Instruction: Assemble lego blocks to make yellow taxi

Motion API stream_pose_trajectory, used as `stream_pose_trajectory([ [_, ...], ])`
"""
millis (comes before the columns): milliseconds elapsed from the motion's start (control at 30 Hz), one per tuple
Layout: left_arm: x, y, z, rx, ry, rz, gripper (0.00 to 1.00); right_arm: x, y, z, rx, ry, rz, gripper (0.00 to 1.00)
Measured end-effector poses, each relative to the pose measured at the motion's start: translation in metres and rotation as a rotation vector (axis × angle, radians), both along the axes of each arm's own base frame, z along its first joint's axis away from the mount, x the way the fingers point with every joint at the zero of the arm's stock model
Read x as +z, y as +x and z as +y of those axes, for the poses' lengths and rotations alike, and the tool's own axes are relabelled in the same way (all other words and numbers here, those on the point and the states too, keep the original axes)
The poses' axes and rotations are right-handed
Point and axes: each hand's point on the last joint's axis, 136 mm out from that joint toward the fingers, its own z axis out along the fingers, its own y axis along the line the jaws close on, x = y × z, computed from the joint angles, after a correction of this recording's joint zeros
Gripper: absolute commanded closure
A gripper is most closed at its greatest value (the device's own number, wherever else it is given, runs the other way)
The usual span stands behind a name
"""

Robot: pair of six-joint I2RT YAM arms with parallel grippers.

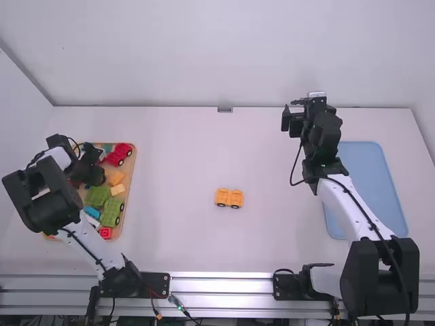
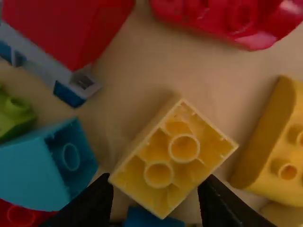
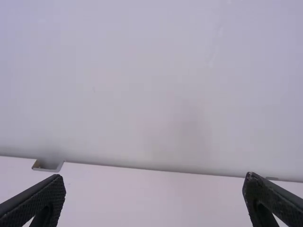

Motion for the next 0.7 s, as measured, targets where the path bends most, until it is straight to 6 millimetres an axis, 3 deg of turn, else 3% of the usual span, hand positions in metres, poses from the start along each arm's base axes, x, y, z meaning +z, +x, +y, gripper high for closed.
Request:
stream_pose_trajectory([
  [167,0.005,0.019,0.001,-0.06,0.04,-0.067,0.35,-0.001,0.0,0.001,0.005,0.002,0.006,0.01],
  [433,0.003,0.013,-0.004,-0.108,0.032,-0.043,0.53,-0.003,-0.001,0.001,0.001,0.024,0.013,0.01],
  [700,-0.001,0.013,-0.004,-0.088,0.03,-0.047,0.55,-0.004,-0.001,0.001,0.001,0.026,0.019,0.01],
])
